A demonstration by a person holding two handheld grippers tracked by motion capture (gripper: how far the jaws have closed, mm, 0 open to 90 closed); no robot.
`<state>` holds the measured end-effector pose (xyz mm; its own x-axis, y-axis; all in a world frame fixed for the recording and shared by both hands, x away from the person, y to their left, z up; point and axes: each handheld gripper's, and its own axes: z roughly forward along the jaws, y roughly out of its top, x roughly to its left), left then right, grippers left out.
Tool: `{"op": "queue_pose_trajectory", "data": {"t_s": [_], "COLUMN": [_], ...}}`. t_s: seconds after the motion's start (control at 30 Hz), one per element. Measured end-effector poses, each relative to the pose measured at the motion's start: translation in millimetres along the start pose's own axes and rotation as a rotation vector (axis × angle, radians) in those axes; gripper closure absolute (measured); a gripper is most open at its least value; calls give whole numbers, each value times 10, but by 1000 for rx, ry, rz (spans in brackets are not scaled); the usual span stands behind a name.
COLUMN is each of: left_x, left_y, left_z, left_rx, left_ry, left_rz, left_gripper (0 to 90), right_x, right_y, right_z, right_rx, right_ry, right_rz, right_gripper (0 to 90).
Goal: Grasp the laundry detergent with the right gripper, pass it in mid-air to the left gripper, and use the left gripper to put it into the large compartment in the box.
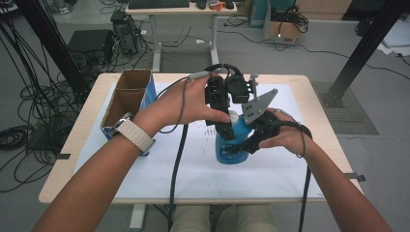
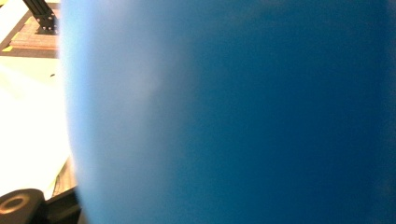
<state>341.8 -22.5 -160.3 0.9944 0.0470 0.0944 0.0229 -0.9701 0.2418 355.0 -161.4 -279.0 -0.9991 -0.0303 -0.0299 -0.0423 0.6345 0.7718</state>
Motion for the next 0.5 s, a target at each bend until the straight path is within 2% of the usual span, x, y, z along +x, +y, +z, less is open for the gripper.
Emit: {"op": "queue_pose_trajectory", "data": {"t_s": [0.23, 0.33, 0.4, 0.43, 0.5], "left_x": [0, 6, -2, 7, 5], "left_y": [6, 15, 16, 17, 14], "left_z": [2, -4, 3, -1, 2], "left_rx": [4, 17, 8, 17, 15], "left_ry": [-1, -3, -2, -4, -2], "left_rz": [4, 24, 13, 27, 22], "left_gripper": [80, 80, 80, 80, 80], "right_x": [7, 15, 12, 12, 10], "right_y": [3, 5, 3, 0, -2], "right_z": [-1, -2, -2, -4, -6], "right_rx": [2, -2, 3, 5, 7], "right_ry": [-2, 4, 2, -2, -1], "right_rz": [-2, 3, -1, -1, 0], "right_gripper": [432, 432, 432, 432, 432]}}
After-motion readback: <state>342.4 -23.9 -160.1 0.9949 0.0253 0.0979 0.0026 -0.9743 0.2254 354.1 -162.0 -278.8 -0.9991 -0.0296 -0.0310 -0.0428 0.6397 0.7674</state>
